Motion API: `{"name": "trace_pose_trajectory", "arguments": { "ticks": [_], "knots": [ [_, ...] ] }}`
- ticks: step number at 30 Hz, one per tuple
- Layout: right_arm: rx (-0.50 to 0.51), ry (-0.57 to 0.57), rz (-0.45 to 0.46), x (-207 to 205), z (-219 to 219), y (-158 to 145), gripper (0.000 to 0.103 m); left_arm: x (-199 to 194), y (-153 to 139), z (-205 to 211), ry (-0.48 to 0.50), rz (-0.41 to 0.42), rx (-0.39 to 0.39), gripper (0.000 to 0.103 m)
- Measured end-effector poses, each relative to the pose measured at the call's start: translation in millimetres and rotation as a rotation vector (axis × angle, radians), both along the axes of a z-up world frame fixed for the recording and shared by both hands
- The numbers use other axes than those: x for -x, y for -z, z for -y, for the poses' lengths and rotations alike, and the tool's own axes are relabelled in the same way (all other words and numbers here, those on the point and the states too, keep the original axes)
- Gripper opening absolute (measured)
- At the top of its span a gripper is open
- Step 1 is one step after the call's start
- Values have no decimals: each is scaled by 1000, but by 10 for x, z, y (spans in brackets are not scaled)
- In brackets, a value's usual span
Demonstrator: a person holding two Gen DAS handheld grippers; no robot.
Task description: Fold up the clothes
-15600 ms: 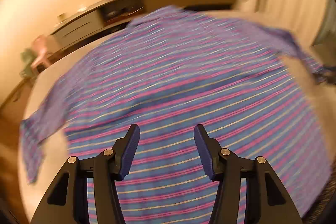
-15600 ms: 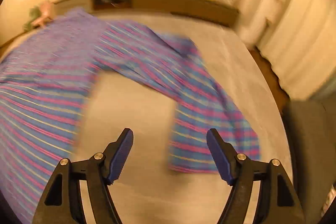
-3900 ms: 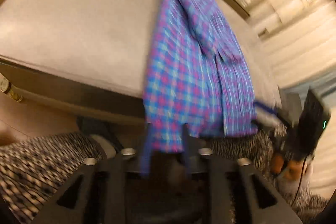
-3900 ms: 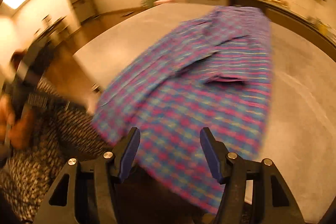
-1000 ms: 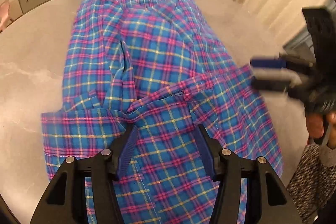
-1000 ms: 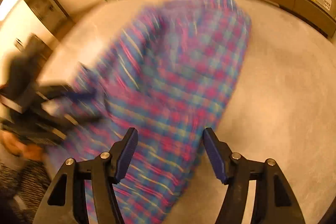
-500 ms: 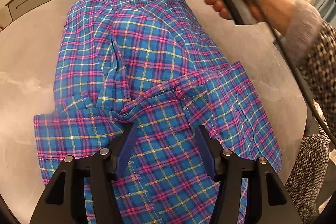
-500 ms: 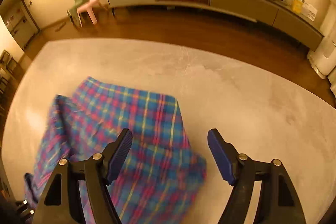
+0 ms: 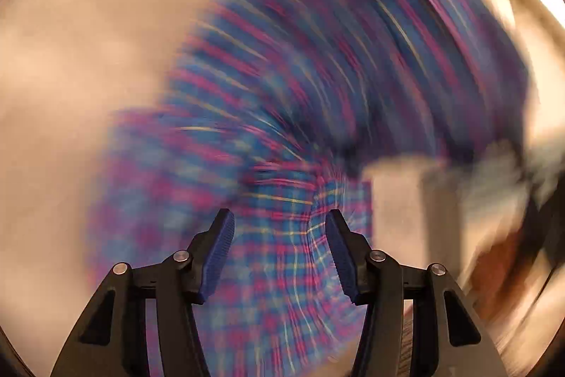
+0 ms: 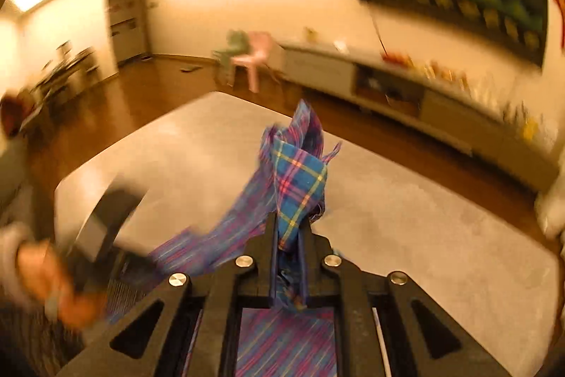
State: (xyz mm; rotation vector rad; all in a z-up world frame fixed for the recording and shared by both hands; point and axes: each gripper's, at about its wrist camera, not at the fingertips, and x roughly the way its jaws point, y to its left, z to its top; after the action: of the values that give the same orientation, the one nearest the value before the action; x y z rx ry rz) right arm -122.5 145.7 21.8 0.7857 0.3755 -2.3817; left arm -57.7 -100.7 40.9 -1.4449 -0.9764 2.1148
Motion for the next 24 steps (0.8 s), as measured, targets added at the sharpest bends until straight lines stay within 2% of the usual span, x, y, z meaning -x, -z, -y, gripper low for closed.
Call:
{"name": "trace_pose_trajectory", "arguments": {
  "ticks": [2, 3, 5, 8, 9, 11, 12, 14, 16, 18, 19, 21, 24],
  "knots": [
    [-63, -58, -50, -734, -54, -150, 10, -208, -67, 365, -105, -10, -34, 53],
    [-111, -76, -60, -1033, -80, -139, 10, -321, -63, 537, -167, -11, -12, 53],
    [-240, -79, -39, -1494, -78, 122, 10, -525, 50, 777, -261, 24, 26, 53],
    [-429, -43, 22, -1737, -153, 765, 10, -641, 318, 789, -245, 95, -71, 53],
    [-480, -39, 23, -1812, -162, 866, 11, -669, 294, 745, -225, 74, -53, 53],
    [-582, -40, -12, -1968, -163, 949, 11, -651, 216, 634, -188, 10, 0, 53],
    [-626, -47, -49, -2073, -205, 895, 11, -578, 188, 562, -172, -25, 22, 53],
    [-671, -41, -67, -2047, -247, 834, 13, -460, 139, 411, -128, -82, 55, 55],
    [-675, -1, -51, -1993, -296, 741, 13, -350, 136, 352, -75, -98, 83, 55],
    [-626, 48, 6, -1989, -367, 611, 14, -340, 161, 322, -84, -93, 122, 55],
    [-572, 76, 52, -1967, -392, 552, 15, -347, 161, 349, -94, -88, 125, 55],
    [-429, 109, 129, -2019, -523, 374, 25, -397, 98, 504, -143, -98, 57, 55],
    [-222, 132, 151, -2122, -640, 12, 38, -414, 17, 665, -191, -128, 1, 59]
  ]
}}
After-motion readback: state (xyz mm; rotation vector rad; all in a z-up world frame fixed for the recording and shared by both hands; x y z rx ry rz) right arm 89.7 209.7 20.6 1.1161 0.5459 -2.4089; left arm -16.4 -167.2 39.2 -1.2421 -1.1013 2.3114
